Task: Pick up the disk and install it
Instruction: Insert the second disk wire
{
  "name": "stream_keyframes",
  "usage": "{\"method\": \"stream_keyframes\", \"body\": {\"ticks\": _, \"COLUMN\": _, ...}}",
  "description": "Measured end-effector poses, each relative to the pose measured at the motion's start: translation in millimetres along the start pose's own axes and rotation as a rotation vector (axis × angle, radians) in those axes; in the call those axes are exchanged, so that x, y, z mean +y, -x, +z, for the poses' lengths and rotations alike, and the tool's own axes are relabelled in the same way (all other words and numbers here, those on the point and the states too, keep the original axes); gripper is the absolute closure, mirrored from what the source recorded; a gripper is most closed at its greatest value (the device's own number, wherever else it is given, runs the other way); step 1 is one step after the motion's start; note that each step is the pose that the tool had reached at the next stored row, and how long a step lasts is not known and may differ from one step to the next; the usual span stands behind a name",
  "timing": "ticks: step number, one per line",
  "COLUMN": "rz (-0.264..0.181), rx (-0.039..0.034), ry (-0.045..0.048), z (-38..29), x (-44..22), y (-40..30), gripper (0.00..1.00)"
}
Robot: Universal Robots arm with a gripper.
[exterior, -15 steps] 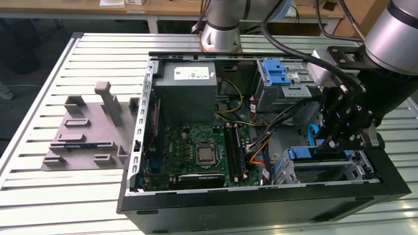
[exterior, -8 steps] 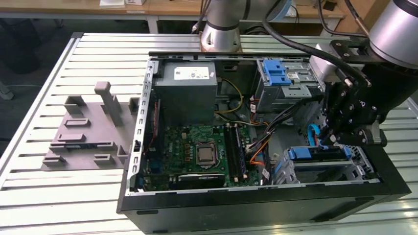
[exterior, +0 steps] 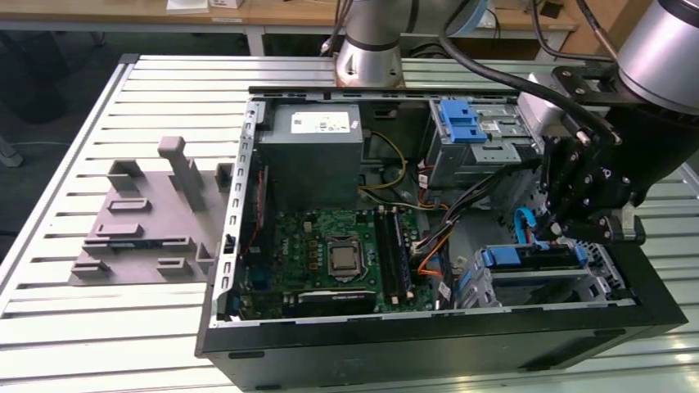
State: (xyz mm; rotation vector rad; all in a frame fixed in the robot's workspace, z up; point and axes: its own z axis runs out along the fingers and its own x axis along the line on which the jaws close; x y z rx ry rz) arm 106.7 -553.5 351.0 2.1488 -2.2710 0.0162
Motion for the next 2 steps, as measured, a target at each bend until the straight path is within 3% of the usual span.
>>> {"method": "stream_keyframes", "body": {"ticks": 2, "rz": 0.000, "rx": -0.0001, "ry": 0.0000, "z": 0.0, "x": 0.0, "y": 0.0, "gripper": 0.89}}
